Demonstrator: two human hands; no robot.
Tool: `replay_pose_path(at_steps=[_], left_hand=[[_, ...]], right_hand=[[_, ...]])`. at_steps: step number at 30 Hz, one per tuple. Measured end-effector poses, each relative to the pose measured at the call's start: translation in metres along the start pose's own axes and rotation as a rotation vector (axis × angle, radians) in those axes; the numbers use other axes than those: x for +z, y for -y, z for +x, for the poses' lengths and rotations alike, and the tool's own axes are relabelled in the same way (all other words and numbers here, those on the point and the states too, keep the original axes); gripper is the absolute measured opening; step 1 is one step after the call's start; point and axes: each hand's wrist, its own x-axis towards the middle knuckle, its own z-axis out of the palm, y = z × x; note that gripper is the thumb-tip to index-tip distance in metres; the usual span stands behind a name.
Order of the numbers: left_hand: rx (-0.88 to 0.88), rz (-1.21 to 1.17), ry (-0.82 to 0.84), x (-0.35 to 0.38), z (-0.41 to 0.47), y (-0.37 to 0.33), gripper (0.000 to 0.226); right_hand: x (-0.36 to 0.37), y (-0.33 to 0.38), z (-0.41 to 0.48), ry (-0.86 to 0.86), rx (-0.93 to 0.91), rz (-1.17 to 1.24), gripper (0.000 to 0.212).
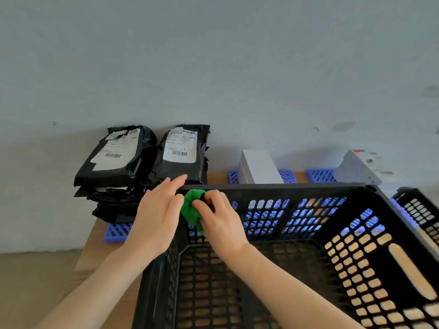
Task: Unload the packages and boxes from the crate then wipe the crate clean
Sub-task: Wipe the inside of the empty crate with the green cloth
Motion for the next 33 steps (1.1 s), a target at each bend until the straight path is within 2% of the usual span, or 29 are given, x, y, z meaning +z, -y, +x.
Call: replay_pose_path(at_steps=[5,8,11,13,15,18,20,23,25,27,31,33], left_hand=[[0.181,0.388,0.103,0.0,0.0,-0.005,0.071],[0.231,0.493,0.166,0.001,0.001,-0.004,0.074],[0.256,0.541,0.149,0.003,0.001,-0.003,0.074],[0.252,0.536,0.149,0.004,0.002,-0.003,0.074],[0.245,0.52,0.152,0.003,0.002,-0.003,0.074],[0.249,0.533,0.16,0.002,0.002,-0.003,0.075],[0.256,0.54,0.162,0.002,0.002,-0.002,0.076],[0.254,0.513,0.166,0.002,0.002,-0.001,0.075],[0.252,0.498,0.172,0.002,0.003,0.0,0.075],[0.246,0.482,0.168,0.002,0.003,0.001,0.075],[0.252,0.464,0.144,0.004,0.005,0.004,0.073],[0.266,0.472,0.133,0.005,0.007,0.005,0.069]], right_hand=[[-0.034,-0.044,-0.028,-0.107,0.216,-0.051,0.037],[-0.059,-0.08,-0.05,-0.158,0.441,-0.084,0.037],[-0.074,-0.098,-0.063,-0.288,0.759,-0.082,0.038],[-0.068,-0.092,-0.06,-0.349,0.839,-0.064,0.038],[-0.05,-0.074,-0.05,-0.341,0.722,-0.036,0.035],[-0.017,-0.04,-0.036,-0.192,0.416,0.007,0.032],[-0.007,-0.032,-0.032,-0.109,0.244,-0.036,0.039],[-0.016,-0.05,-0.037,-0.101,0.206,-0.077,0.037],[-0.03,-0.074,-0.05,-0.153,0.302,-0.111,0.035],[-0.05,-0.106,-0.069,-0.215,0.481,-0.143,0.037],[-0.094,-0.158,-0.083,-0.434,1.026,-0.162,0.024],[-0.097,-0.161,-0.078,-0.465,1.059,-0.175,0.017]])
